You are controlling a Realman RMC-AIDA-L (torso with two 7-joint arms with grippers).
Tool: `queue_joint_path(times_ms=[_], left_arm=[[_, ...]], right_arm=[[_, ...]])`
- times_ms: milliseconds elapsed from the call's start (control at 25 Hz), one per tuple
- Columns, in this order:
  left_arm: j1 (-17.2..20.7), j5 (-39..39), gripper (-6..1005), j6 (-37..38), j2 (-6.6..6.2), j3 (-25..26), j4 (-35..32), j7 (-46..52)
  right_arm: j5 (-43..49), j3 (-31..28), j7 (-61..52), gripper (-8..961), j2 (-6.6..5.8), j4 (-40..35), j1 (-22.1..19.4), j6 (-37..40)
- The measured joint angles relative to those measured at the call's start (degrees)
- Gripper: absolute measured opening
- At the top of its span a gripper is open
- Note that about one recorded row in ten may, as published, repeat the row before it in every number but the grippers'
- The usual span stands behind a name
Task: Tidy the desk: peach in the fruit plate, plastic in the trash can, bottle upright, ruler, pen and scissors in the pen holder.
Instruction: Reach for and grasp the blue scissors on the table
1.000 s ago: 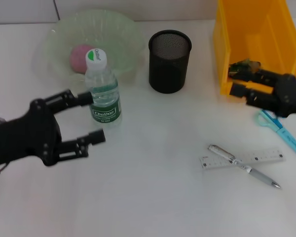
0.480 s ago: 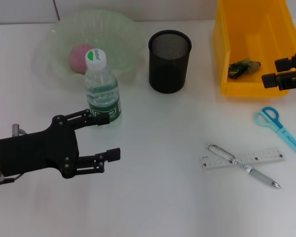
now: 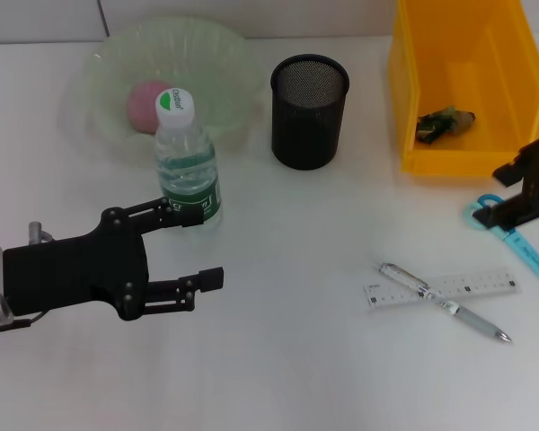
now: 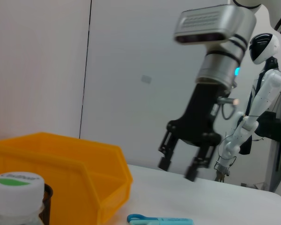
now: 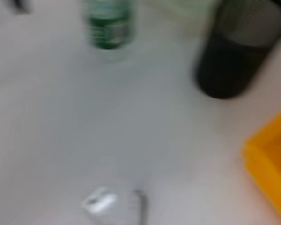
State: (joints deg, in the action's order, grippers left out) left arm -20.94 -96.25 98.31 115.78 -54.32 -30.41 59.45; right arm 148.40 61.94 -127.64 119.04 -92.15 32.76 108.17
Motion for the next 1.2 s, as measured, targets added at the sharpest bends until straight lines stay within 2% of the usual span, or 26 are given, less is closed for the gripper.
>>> queue_joint_path(times_ms=[160,360,640,800,1200], left_arm=[[-0.06,0.0,813,-0.49,0.02,0.04,0.0,0.02],[-0.31,0.0,813,-1.26,0.05,0.01,0.0,0.04],[-0.92,-0.23,812,-2.18,0.11,0.0,0.06,0.06],[-0.96,-0.25,812,-2.36,0.18,0.0,0.03,0.06],[-2.39,-0.35,813,-3.54,0.5,-0.72,-0.01,0.06]], right_arm=[[8.33,3.33,-10.06,651,0.11,1.07,0.36,-5.38],[13.68,7.08,-17.51,648,0.35,2.69,-0.25,-7.14],[14.17,8.62,-21.65,645,0.57,4.75,-1.7,-8.93],[14.03,8.42,-22.07,631,0.58,8.3,-2.49,-11.98],[13.97,8.79,-20.92,566,0.28,15.48,-1.87,-17.71]])
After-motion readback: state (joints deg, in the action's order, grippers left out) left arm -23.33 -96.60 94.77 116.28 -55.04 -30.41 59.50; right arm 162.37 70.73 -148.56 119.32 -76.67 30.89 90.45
